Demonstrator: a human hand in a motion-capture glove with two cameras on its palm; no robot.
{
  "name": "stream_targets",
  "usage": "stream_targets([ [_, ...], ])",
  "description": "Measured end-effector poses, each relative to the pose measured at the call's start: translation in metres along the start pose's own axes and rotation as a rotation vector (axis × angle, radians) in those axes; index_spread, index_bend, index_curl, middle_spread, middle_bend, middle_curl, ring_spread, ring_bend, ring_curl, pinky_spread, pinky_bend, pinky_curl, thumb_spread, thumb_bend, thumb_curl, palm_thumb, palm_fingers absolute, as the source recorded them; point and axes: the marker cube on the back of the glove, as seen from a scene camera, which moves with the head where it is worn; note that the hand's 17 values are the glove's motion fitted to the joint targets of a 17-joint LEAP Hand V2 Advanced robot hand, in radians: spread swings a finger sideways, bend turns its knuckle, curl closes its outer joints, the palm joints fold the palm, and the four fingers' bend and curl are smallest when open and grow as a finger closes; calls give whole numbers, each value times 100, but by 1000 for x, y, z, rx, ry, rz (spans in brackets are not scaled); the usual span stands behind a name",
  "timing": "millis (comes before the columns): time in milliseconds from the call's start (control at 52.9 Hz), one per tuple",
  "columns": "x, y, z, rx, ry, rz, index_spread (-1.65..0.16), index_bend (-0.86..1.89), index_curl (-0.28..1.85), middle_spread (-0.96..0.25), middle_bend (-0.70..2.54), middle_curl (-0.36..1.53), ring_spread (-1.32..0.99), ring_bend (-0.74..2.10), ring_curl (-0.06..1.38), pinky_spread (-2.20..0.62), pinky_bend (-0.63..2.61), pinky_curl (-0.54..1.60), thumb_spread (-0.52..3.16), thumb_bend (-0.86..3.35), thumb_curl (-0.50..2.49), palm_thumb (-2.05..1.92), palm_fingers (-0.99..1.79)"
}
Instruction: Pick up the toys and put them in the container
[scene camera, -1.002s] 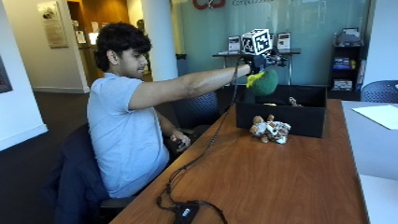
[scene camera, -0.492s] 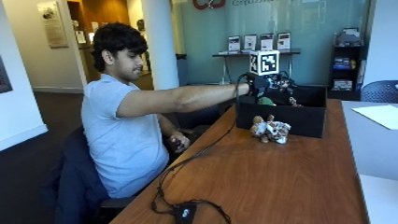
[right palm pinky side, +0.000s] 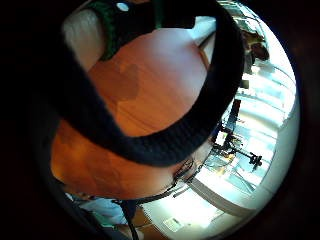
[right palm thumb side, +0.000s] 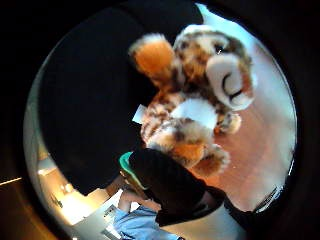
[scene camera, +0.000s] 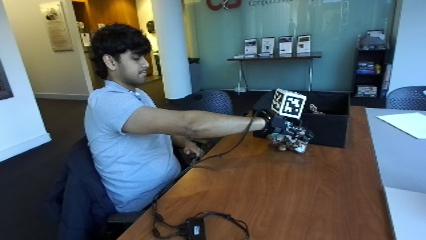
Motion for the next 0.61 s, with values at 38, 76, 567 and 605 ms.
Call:
stream_targets([
  [38, -8, -4, 6, -19, -13, -8, -23, 13, 29, 0, 16, 36, -4, 20, 32, 8, 87, 33, 114, -10, 11, -16, -13],
  [76, -16, -8, 12, -36, -20, -14, -23, 13, 29, 0, 16, 35, -4, 19, 32, 8, 87, 33, 112, -11, 11, -17, -13],
  [567, -34, -12, 37, 100, -7, 47, -16, 7, 19, 3, 25, 34, -13, 67, 45, 3, 74, 30, 148, -1, 13, -3, 4],
  [605, -33, -12, 38, 142, -23, 39, -16, 9, 19, 3, 30, 35, -14, 74, 47, 1, 71, 29, 154, 1, 13, -1, 9],
])
